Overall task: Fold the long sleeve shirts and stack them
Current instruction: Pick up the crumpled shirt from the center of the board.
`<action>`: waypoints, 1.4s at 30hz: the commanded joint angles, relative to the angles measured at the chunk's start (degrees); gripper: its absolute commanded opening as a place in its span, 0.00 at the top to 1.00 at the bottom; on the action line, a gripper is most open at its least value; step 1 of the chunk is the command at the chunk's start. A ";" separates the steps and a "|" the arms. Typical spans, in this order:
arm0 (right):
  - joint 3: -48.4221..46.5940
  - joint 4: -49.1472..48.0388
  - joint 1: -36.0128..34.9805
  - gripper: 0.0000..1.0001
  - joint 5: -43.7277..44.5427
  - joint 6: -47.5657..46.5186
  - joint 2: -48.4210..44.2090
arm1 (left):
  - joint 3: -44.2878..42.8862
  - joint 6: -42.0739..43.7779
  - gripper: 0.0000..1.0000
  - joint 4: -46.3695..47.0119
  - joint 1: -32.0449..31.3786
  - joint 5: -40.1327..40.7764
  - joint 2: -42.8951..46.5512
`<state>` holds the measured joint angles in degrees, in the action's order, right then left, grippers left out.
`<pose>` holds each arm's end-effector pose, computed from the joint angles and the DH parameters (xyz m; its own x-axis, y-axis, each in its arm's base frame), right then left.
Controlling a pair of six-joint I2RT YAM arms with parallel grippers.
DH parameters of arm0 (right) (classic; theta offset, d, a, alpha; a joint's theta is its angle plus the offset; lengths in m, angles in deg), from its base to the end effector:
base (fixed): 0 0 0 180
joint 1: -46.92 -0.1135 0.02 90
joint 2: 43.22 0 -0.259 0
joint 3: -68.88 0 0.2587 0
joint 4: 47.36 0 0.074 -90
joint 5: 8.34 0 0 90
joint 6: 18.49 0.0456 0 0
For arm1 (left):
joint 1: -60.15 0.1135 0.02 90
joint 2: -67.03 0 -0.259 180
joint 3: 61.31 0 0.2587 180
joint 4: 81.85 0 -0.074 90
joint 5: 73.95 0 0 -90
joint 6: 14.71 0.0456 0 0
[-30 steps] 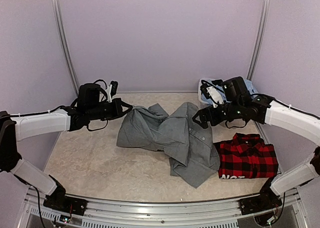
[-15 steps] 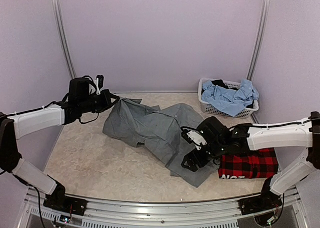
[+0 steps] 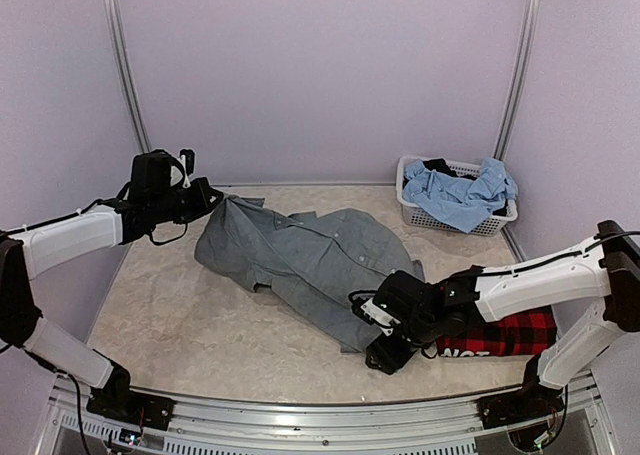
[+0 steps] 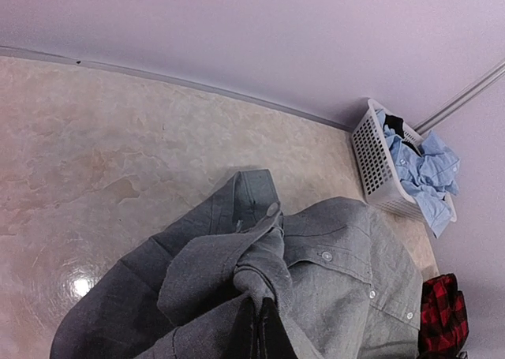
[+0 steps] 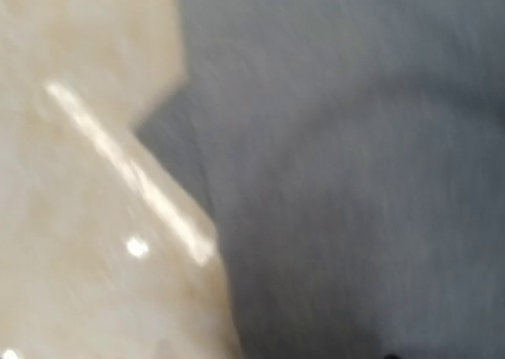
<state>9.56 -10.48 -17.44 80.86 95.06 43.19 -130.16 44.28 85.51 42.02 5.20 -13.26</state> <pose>0.1234 0.2586 0.1467 -0.7177 -0.5719 -0.3973 -0.6734 0.7152 0.1868 0.3189 -0.1134 0.2690 -0.5739 -0.3445 -0.7429 0.2021 0.8195 -0.5362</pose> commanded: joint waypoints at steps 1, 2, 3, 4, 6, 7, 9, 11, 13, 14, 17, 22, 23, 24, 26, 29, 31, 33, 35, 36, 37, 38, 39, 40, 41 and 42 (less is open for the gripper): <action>1.64 5.48 -2.42 0.36 3.31 4.83 -1.33 | -0.12 1.52 1.00 0.14 0.74 1.41 1.86; 1.88 6.21 -2.82 0.36 3.70 6.04 -1.60 | -0.11 1.56 1.00 0.25 0.80 1.19 1.75; 2.21 6.69 -3.17 0.37 3.97 7.10 -1.78 | -0.17 1.49 1.00 0.34 0.78 1.01 1.72; 2.49 6.91 -3.55 0.38 4.08 7.84 -1.85 | -0.17 1.48 1.00 0.41 0.73 0.82 1.64; 2.99 7.49 -3.99 0.40 4.75 9.25 -1.72 | -0.11 1.39 1.00 0.60 0.80 0.57 1.55; 3.09 7.70 -4.18 0.41 5.28 9.61 -1.44 | -0.04 1.39 1.00 0.66 0.81 0.45 1.53; 3.11 7.71 -4.48 0.43 6.40 9.87 -0.54 | 0.11 1.33 1.00 0.78 0.75 0.18 1.37; 2.96 7.55 -4.68 0.46 7.43 10.06 0.80 | 0.24 1.30 1.00 0.81 0.78 -0.16 1.25; 2.74 7.62 -4.89 0.51 8.81 10.20 2.48 | 0.46 1.23 1.00 0.85 0.73 -0.48 1.19; 2.61 7.98 -5.01 0.53 9.62 10.35 3.52 | 0.62 1.21 1.00 0.88 0.73 -0.63 1.15; 2.28 8.60 -5.20 0.63 11.07 10.48 5.76 | 1.27 1.21 1.00 1.14 0.74 -0.71 1.27; 1.41 8.92 -5.90 0.89 11.02 10.44 6.23 | 1.56 1.56 1.00 1.22 0.73 -0.67 0.52; 1.29 9.21 -5.84 0.95 10.92 10.45 5.88 | 1.54 1.68 1.00 1.24 0.73 -0.70 0.28; 1.27 9.93 -5.98 1.00 10.84 10.59 5.37 | 1.52 1.80 1.00 1.23 0.73 -0.61 0.04; 1.11 11.55 -5.95 1.00 10.77 10.86 3.75 | 1.48 2.10 1.00 1.27 0.74 -0.32 -0.36; 0.63 14.86 -6.00 1.00 10.86 11.66 -0.36 | 1.24 2.59 1.00 1.55 0.73 -0.59 -1.32; 0.05 16.85 -6.03 1.00 10.88 12.03 -4.01 | 1.05 2.78 1.00 1.68 0.65 -1.07 -2.27; -0.86 18.97 -5.41 1.00 11.23 12.44 -8.46 | 1.04 2.88 1.00 2.37 0.47 -1.49 -3.80; -1.84 21.10 -3.78 1.00 11.78 12.45 -12.13 | 0.91 2.88 1.00 2.84 0.14 -2.11 -5.68; -2.08 21.52 -2.50 1.00 11.96 12.16 -13.60 | 0.72 2.88 1.00 3.09 0.05 -2.78 -6.42; -2.22 22.05 -1.14 1.00 12.11 11.75 -15.02 | 0.50 2.88 1.00 3.31 -0.31 -3.52 -7.43; -2.36 22.52 0.54 1.00 12.34 11.22 -16.07 | 0.19 2.96 1.00 3.51 -0.63 -4.30 -8.74; -2.53 23.32 2.12 1.00 12.67 10.80 -16.78 | -0.12 2.97 1.00 3.65 -1.01 -5.30 -9.53; -2.78 24.12 3.94 1.00 13.27 10.36 -17.21 | -0.44 3.11 1.00 3.79 -1.56 -6.27 -10.46; -2.97 24.74 5.77 1.00 14.01 9.80 -17.50 | -0.61 3.22 1.00 3.96 -1.93 -7.37 -11.15; -3.20 25.25 7.66 1.00 14.68 9.36 -17.74 | -0.59 3.04 1.00 4.34 -2.15 -8.54 -12.07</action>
<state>7.83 9.36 -15.39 92.54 105.95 26.69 -129.27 46.25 87.63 41.34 1.77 -22.60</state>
